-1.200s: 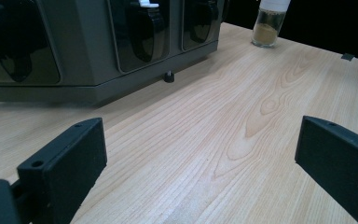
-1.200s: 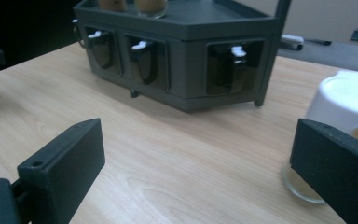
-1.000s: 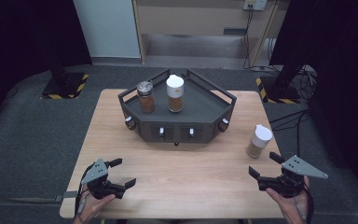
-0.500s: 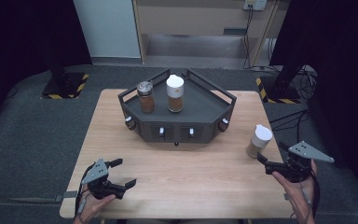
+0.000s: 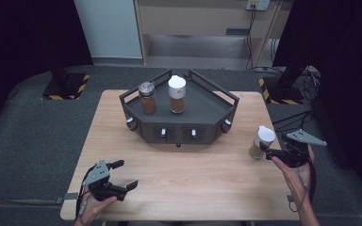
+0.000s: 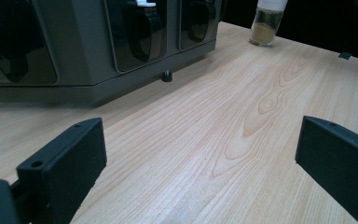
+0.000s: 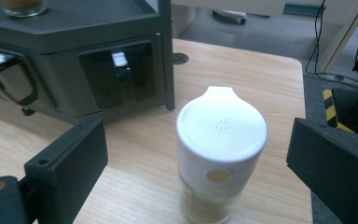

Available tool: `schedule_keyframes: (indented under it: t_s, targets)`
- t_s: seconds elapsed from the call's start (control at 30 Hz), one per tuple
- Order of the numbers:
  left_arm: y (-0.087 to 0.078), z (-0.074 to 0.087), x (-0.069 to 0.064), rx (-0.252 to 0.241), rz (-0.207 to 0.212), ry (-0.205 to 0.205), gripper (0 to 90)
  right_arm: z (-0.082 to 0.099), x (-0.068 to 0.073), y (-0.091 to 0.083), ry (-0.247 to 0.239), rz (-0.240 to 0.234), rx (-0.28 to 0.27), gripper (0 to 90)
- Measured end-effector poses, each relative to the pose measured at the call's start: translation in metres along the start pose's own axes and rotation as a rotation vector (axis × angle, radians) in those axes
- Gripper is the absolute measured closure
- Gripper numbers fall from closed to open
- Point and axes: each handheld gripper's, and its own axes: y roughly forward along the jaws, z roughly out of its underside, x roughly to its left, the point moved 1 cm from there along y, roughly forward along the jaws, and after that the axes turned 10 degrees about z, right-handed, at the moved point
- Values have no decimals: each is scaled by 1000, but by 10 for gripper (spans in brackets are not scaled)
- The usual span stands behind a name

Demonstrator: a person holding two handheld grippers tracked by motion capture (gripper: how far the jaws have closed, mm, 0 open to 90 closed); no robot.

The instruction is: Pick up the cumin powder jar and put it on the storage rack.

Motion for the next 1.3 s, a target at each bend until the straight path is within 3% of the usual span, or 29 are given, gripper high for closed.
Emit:
schedule_keyframes:
  t_s: [0.37,0.63,0.73,1.0,1.3]
  targets:
    - [0,0,0,1,1,1,8,0,3,32,10,33,39,96]
    - [0,0,0,2,2,2,8,7,7,46,21,61,50,235]
    - [0,0,0,2,3,2,8,9,9,47,16,73,44,301]
    - [1,0,1,2,5,0,8,9,13,46,6,93,42,309]
    - [1,0,1,2,6,-3,8,5,12,43,3,79,47,310]
